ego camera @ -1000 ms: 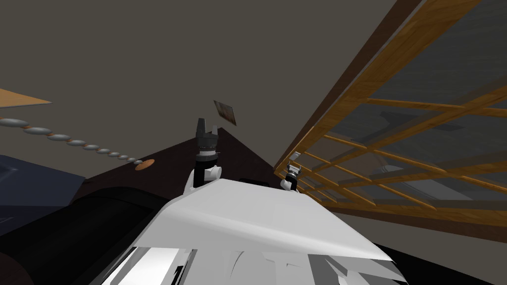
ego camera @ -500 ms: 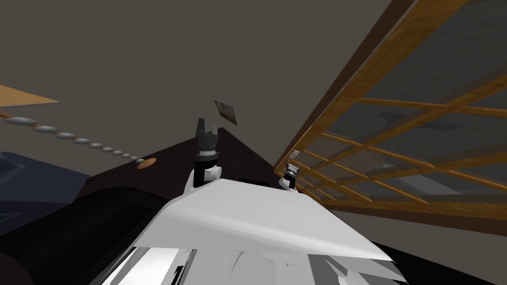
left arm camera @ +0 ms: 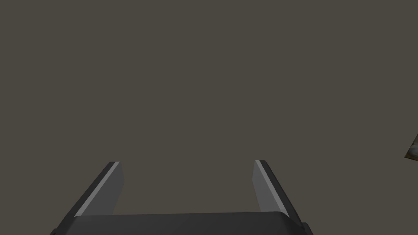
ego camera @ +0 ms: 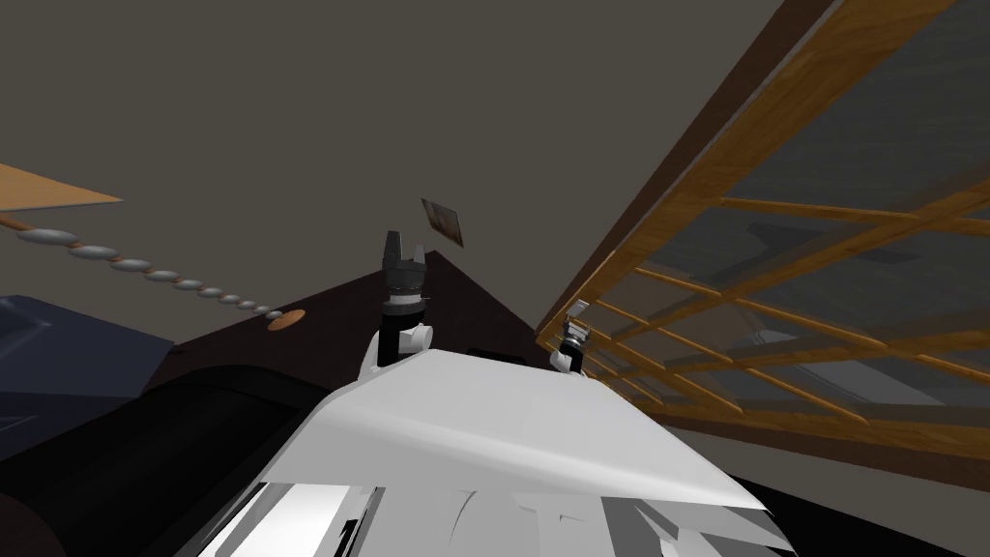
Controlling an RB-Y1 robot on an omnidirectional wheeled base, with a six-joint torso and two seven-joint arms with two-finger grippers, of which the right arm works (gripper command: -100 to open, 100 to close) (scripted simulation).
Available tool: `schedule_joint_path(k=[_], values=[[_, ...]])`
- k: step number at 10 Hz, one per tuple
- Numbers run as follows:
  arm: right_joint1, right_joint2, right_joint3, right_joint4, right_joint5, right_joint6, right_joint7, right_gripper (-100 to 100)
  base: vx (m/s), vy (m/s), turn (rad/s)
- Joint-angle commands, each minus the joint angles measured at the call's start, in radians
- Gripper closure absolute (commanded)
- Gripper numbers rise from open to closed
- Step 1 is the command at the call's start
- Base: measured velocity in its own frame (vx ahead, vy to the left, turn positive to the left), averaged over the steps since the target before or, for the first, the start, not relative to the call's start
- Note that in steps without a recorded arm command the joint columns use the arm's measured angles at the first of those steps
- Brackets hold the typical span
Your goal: Pull the door open
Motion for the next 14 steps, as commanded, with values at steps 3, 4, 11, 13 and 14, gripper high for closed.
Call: schedule_joint_path(k=[3,4,11,13,14], values=[[0.019,-0.050,0.003,0.025,0.000,-0.014,-0.063,-100,0.173,-0.016,0.043],[0.019,-0.050,0.003,0.025,0.000,-0.014,-0.063,-100,0.078,-0.005,0.005],[0.029,-0.094,0.004,0.047,-0.001,-0.022,-0.110,100,0.054,-0.006,0.019],[0.029,-0.094,0.004,0.047,-0.001,-0.022,-0.110,100,-0.005,0.001,0.001],[0.029,-0.094,0.004,0.047,-0.001,-0.022,-0.110,100,0.000,0.000,0.000]])
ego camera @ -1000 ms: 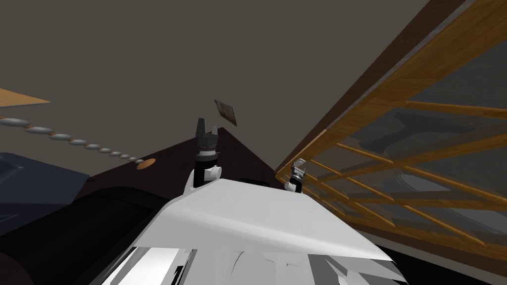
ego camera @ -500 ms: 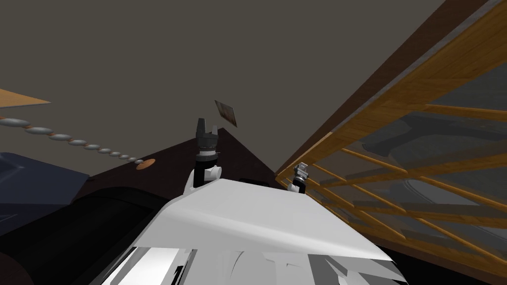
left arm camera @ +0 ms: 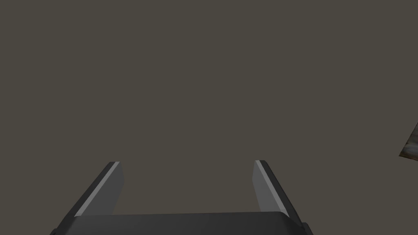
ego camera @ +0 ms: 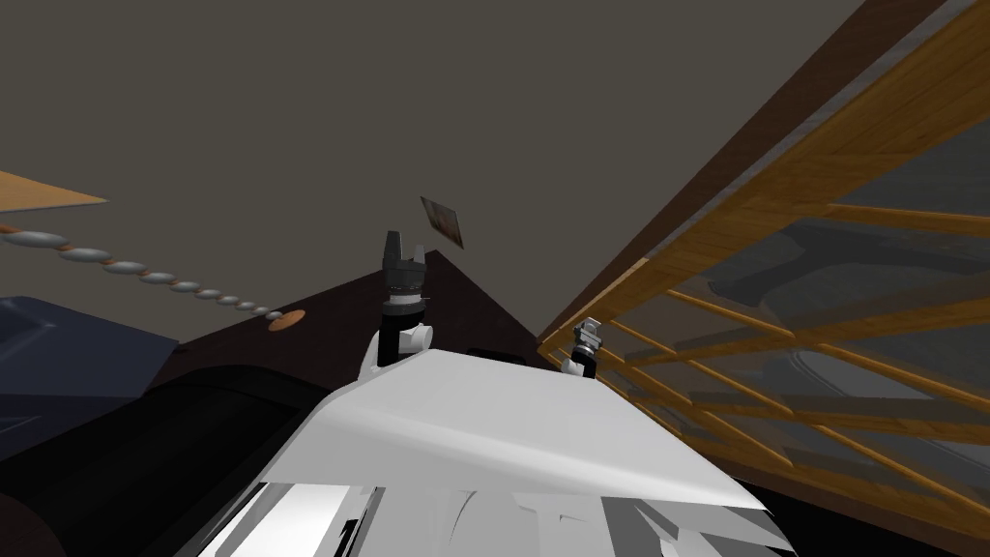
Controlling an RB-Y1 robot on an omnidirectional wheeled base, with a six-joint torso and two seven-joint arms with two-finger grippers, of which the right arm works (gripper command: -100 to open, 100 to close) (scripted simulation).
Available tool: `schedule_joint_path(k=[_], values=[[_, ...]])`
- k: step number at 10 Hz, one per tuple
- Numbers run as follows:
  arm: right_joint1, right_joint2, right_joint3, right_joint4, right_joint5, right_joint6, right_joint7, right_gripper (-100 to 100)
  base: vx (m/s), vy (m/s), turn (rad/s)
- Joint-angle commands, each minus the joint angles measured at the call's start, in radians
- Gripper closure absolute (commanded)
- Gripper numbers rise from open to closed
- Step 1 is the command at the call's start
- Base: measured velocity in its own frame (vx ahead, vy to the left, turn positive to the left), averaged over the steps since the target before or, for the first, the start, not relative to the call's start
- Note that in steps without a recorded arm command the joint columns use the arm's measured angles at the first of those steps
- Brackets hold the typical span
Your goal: Pull the door open
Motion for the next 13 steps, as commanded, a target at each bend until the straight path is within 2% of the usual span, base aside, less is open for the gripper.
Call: schedule_joint_path(k=[1,3,7,8,9,10,11,13], values=[[0.002,-0.004,0.016,-0.004,0.010,0.001,-0.015,100,-0.130,0.003,0.077],[0.004,-0.008,0.032,-0.008,0.020,0.002,-0.031,100,-0.208,-0.016,0.076],[0.012,-0.022,0.088,-0.022,0.056,0.006,-0.086,100,-0.240,-0.001,0.091],[0.012,-0.022,0.088,-0.022,0.056,0.006,-0.086,100,-0.149,0.001,0.037],[0.015,-0.027,0.108,-0.027,0.069,0.007,-0.106,100,-0.190,0.007,0.072],[0.013,-0.025,0.098,-0.019,0.062,0.005,-0.096,100,-0.103,0.002,0.026],[0.019,-0.031,0.119,-0.024,0.076,0.004,-0.116,100,-0.200,-0.007,0.076],[0.024,-0.039,0.140,-0.030,0.091,0.000,-0.136,100,-0.244,-0.003,0.077]])
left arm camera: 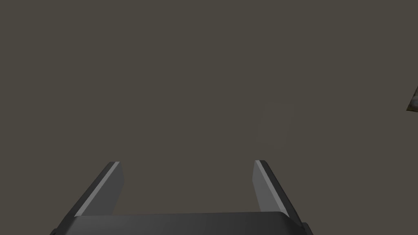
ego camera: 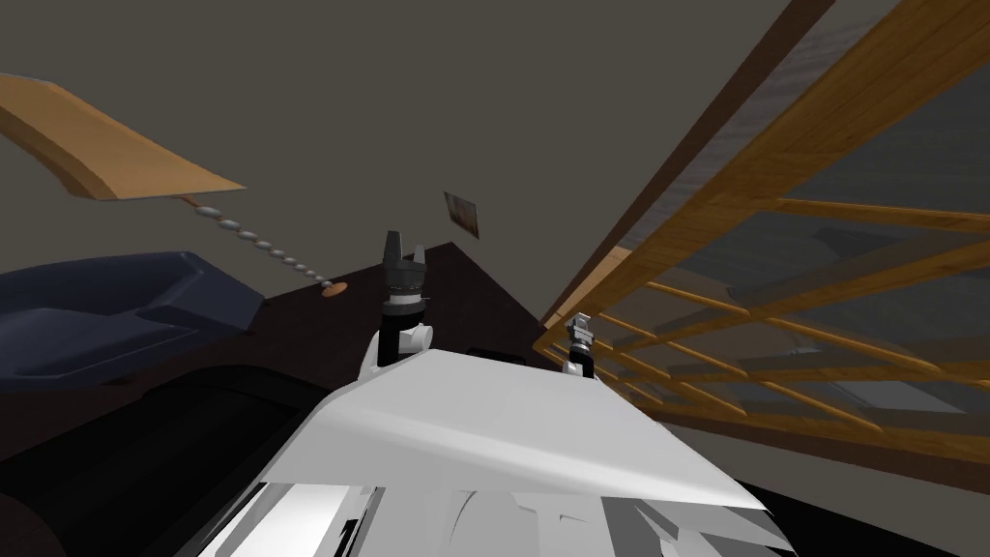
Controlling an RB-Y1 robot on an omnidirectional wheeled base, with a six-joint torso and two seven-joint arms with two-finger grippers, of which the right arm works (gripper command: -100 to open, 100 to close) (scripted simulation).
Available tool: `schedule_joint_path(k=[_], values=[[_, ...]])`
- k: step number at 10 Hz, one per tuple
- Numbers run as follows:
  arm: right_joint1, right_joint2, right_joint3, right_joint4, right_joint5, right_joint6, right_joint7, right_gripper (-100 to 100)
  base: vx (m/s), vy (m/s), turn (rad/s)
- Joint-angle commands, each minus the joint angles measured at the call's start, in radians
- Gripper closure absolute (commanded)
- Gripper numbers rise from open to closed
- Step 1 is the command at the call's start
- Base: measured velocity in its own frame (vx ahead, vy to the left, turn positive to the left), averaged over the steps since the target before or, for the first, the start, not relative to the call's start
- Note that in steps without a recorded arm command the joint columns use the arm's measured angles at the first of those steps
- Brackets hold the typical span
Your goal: Pull the door open
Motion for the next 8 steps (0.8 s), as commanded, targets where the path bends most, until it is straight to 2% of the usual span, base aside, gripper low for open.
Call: schedule_joint_path(k=[1,4,5,6,8], values=[[0.017,-0.003,0.019,-0.026,0.013,0.007,-0.015,100,-0.224,-0.021,0.064],[0.027,-0.019,0.059,-0.037,0.040,0.000,-0.054,100,-0.255,-0.022,0.077],[0.025,-0.016,0.052,-0.033,0.035,0.003,-0.046,100,-0.105,-0.014,0.033],[0.036,-0.024,0.078,-0.040,0.053,-0.004,-0.070,100,-0.176,-0.012,0.072],[0.043,-0.035,0.100,-0.047,0.068,-0.012,-0.091,100,-0.230,0.000,0.052]])
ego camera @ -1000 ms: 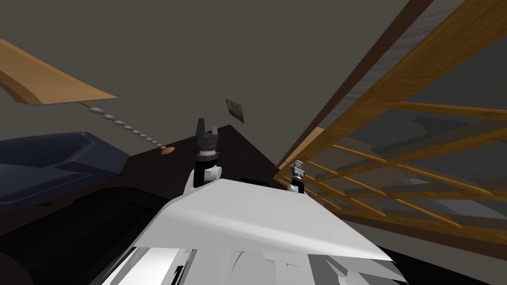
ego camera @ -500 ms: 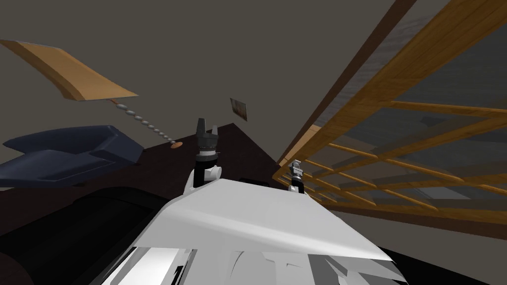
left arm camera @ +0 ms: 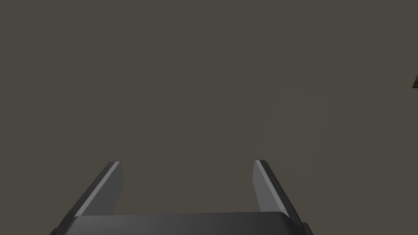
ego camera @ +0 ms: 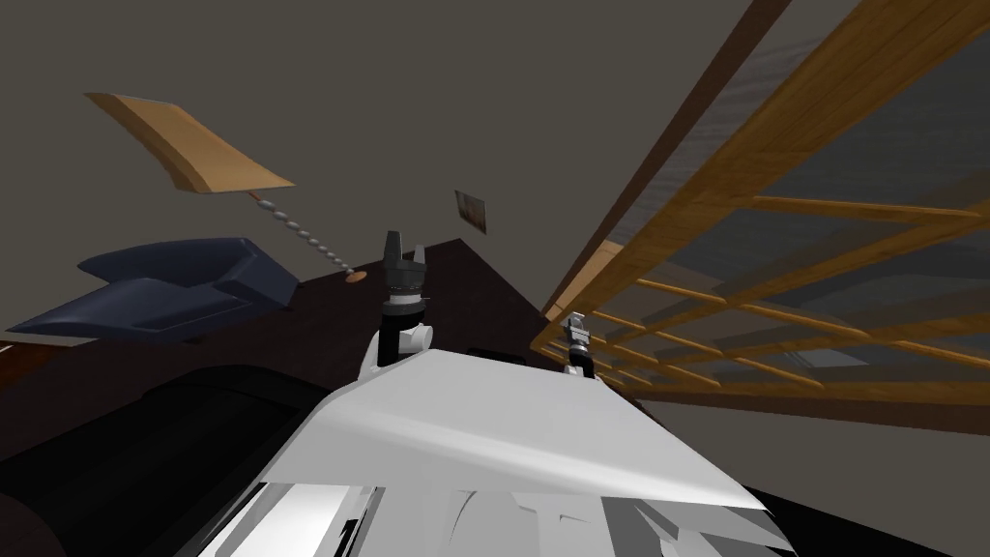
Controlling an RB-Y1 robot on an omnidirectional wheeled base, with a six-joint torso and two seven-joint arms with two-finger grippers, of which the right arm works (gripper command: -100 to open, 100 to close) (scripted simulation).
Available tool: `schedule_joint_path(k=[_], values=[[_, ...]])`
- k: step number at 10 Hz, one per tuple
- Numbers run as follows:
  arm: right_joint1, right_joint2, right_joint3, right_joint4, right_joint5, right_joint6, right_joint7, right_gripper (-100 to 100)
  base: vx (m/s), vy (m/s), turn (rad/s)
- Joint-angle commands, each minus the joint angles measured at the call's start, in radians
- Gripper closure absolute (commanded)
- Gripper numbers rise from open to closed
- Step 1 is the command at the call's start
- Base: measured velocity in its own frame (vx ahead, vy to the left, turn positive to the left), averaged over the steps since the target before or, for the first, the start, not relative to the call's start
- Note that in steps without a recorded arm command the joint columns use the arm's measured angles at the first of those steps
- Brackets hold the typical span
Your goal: Pull the door open
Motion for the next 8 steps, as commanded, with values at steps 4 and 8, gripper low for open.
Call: schedule_joint_path(k=[4,8], values=[[0.015,-0.027,0.063,-0.006,0.044,-0.028,-0.063,100,-0.237,-0.041,0.059],[0.039,-0.052,0.095,-0.010,0.068,-0.057,-0.102,100,-0.174,-0.032,0.064]])
